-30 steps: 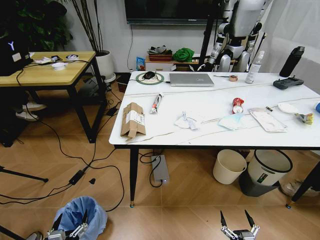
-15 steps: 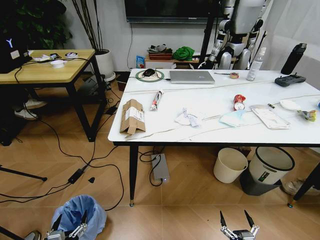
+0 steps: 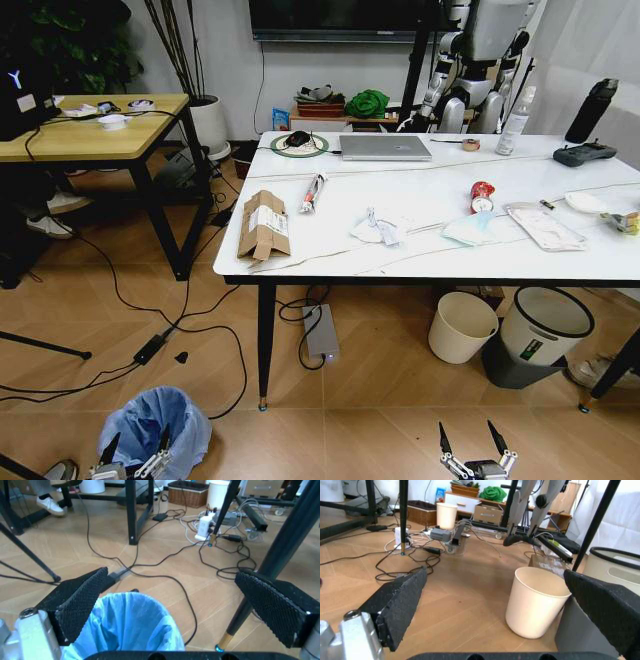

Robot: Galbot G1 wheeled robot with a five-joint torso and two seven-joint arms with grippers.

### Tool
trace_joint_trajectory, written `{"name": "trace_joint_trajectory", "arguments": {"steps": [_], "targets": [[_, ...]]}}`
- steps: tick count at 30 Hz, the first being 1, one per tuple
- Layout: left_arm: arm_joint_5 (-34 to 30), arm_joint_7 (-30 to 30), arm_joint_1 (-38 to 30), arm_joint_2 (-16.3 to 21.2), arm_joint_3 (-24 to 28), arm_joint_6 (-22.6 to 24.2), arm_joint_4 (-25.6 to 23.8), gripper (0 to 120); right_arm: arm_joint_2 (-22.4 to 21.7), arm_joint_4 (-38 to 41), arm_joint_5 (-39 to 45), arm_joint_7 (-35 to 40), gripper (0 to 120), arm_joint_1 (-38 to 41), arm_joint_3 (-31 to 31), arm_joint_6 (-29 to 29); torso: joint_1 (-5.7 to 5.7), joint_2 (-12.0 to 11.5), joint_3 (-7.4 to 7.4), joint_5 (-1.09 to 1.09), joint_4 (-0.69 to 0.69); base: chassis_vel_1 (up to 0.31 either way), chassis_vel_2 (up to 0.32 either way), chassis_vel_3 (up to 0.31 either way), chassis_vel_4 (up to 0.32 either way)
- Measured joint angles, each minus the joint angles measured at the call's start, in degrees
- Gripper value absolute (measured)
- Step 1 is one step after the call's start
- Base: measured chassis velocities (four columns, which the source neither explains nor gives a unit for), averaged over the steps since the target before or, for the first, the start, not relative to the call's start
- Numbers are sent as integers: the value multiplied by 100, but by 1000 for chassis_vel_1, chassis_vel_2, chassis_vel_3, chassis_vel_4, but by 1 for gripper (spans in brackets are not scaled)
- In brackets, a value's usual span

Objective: Pick up the trash bin and place the trash from the table into it.

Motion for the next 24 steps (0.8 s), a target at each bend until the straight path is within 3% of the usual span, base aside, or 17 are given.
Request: {"name": "trace_joint_trajectory", "arguments": {"steps": [24], "targets": [[9,29,-93,-48,-2,-16,278,100,0,-110,-7,2,100,16,-24,87,-226,-569,-346,0,0,0,0,0,0]]}}
